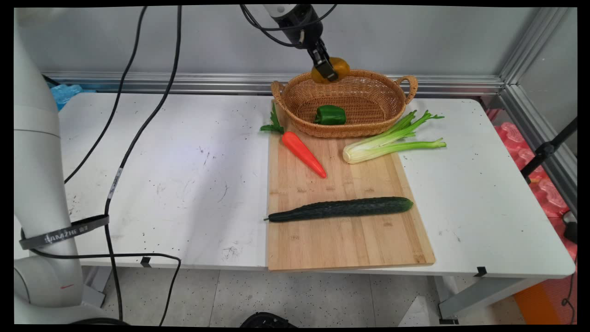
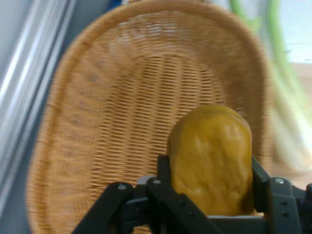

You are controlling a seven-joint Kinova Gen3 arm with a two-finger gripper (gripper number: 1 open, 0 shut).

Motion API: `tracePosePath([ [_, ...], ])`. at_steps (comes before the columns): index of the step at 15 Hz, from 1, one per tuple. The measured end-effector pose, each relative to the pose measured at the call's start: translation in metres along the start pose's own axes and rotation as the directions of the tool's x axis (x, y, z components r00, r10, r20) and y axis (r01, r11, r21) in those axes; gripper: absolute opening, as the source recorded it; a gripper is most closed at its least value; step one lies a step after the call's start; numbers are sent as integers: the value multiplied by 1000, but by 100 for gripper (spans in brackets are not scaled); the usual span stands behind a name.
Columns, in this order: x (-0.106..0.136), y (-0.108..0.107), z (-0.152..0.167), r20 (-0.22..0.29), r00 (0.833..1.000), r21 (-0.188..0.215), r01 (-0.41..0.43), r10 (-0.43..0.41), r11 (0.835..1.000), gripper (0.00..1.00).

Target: Place the picked object on the cutting board

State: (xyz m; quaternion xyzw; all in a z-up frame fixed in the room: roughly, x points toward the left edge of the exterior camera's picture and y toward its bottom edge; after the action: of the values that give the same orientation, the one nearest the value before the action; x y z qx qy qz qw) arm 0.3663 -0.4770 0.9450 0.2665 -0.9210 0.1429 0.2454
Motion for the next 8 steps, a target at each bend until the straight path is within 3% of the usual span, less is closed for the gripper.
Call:
tracePosePath([
  [5, 13, 59, -15, 6, 998, -83, 59, -59, 995, 0],
  [8, 16, 92, -10, 11, 999, -112, 52, -52, 992, 0],
])
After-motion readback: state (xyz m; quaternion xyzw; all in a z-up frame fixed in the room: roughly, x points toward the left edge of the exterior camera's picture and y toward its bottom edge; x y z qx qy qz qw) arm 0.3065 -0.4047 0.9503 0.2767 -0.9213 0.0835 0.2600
